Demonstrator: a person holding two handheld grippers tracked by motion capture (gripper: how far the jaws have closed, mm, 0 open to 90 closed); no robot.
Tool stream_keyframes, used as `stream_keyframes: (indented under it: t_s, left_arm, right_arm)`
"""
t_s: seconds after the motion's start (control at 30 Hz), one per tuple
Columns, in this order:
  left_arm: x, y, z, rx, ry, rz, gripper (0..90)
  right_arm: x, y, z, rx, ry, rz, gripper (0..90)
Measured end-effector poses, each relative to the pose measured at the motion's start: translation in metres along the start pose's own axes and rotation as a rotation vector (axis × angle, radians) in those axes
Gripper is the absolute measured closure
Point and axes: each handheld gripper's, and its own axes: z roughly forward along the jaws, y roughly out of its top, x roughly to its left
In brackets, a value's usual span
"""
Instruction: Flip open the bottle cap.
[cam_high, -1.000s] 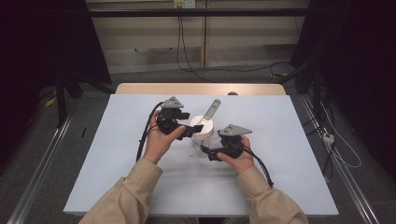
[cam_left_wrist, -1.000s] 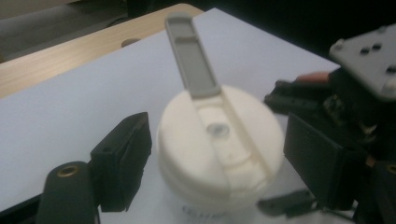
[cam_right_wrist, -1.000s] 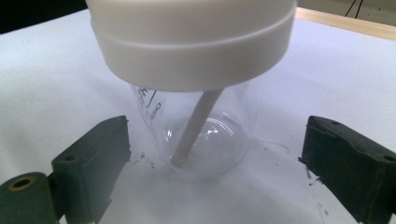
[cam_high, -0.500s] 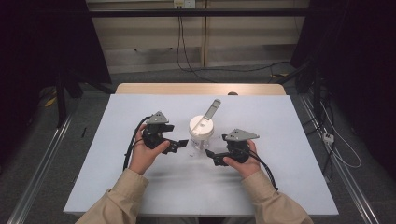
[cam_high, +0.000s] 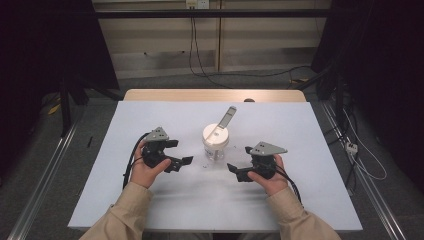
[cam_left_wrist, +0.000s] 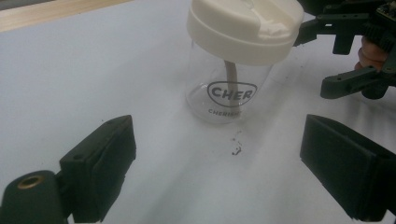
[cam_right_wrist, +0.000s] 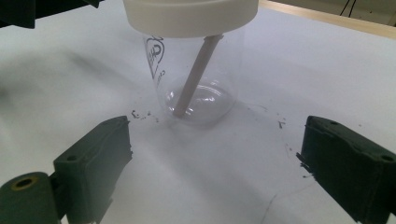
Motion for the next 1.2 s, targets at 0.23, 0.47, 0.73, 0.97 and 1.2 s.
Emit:
stream_keyframes:
  t_s: [0.23, 0.47, 0.73, 0.97, 1.2]
  left_arm:
    - [0.003, -0.010, -0.013, 0.007, 0.014, -0.013, 9.8]
    - [0.002, -0.020, -0.021, 0.018, 0.015, -0.008, 9.5]
    - [0.002, -0.028, -0.032, 0.008, 0.016, -0.013, 9.5]
    - [0.005, -0.038, -0.039, 0.017, 0.023, -0.029, 9.2]
    - [0.007, -0.045, -0.044, 0.014, 0.021, -0.039, 9.1]
  right_arm:
    - [-0.001, -0.005, -0.010, 0.004, 0.004, -0.010, 8.0]
    - [-0.003, -0.009, -0.018, 0.005, -0.003, -0.001, 8.0]
    - [-0.007, -0.014, -0.025, 0.000, -0.008, 0.003, 8.3]
    - [-0.009, -0.018, -0.032, 0.003, -0.012, 0.010, 8.6]
    - [-0.012, -0.024, -0.038, 0.014, -0.018, 0.011, 8.7]
